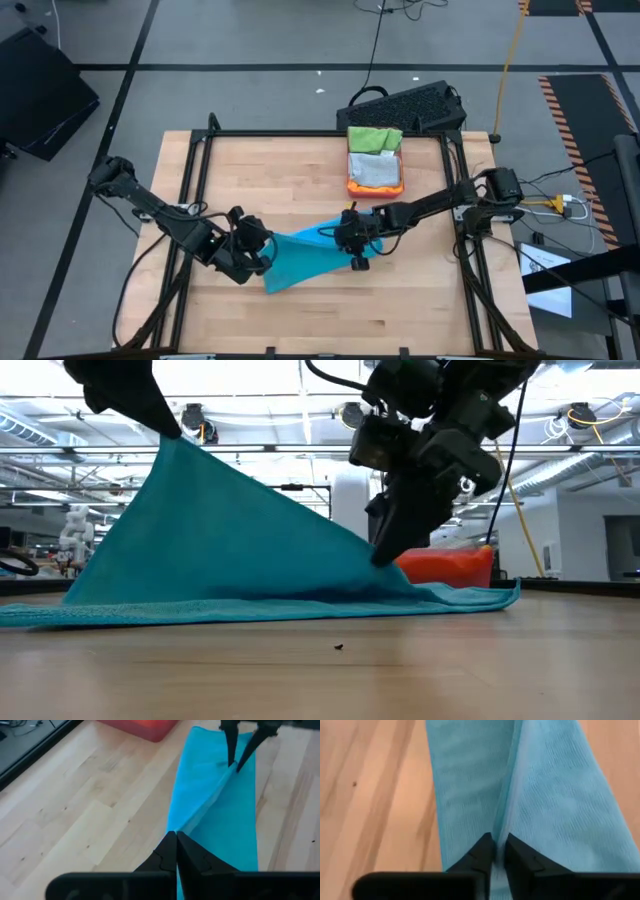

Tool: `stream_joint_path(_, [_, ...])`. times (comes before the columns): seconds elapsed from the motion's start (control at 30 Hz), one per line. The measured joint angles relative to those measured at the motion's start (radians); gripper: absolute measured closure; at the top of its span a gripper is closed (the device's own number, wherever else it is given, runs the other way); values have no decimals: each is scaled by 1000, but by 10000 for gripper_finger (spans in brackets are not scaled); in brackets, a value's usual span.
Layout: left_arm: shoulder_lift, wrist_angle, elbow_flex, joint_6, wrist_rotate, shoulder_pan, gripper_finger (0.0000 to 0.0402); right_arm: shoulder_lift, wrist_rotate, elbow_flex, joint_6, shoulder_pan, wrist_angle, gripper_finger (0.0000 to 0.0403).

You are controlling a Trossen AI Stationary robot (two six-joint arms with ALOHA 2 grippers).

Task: Fold microfiber towels
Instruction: Fold the blue microfiber cloth

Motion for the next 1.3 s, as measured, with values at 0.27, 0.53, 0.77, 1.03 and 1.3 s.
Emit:
stream_joint_path(0.27, [0, -93, 0, -71, 11, 0, 393, -126, 3, -67, -34, -34, -188, 291])
stream_joint_path(0.53, [0, -217, 0, -231, -5, 0, 392, -352, 0, -295, 24, -21, -192, 268])
stream_joint_path(0.77, [0, -233, 0, -264, -25, 5, 394, -520, 0, -388, 5, 17, -186, 252])
stream_joint_path(1.03, [0, -228, 0, -262, -25, 35, 394, -464, 59, -407, -124, 94, -62, 232])
stream_joint_path(1.3, [1, -224, -1, -265, -18, 44, 396, -384, 120, -407, -217, 99, 4, 238])
